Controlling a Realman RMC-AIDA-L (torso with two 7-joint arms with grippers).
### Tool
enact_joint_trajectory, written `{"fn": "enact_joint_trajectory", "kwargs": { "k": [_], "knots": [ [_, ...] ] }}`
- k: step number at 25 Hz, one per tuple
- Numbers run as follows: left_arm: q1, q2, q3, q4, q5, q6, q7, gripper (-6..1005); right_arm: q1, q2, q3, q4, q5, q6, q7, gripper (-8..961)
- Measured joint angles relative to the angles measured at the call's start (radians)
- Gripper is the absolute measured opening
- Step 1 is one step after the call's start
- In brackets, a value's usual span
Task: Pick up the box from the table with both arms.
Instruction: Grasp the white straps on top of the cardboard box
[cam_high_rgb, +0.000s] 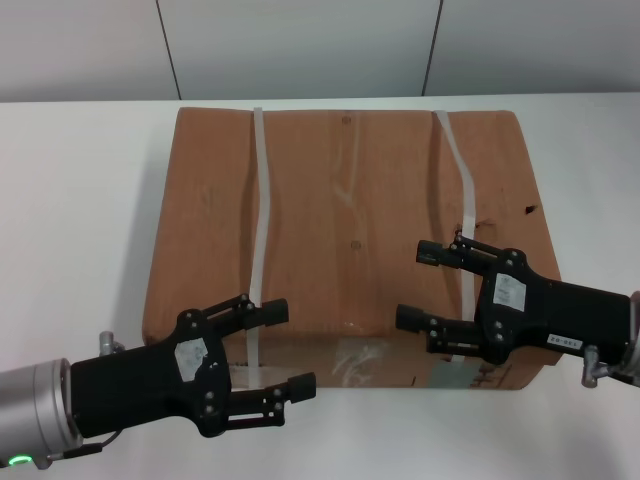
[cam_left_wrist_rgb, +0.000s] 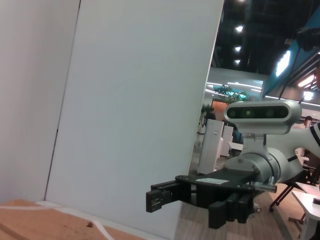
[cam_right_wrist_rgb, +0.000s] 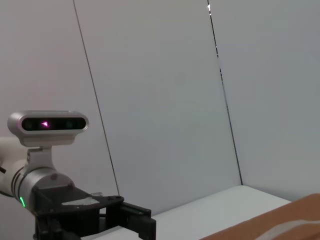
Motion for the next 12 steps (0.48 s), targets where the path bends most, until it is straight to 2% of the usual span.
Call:
{"fn": "enact_joint_trajectory", "kwargs": {
  "k": [9,12],
  "knots": [
    [0.0,-0.001,0.0,0.0,-0.004,-0.005,-0.004,877,0.0,0.0,0.001,-0.001,0.0,0.0,0.003,879],
    [-0.003,0.002,-0.008,0.005,-0.007,-0.006,-0.069,877,0.0,0.0,0.003,-0.002,0.003,0.002,0.005,879]
  ]
}}
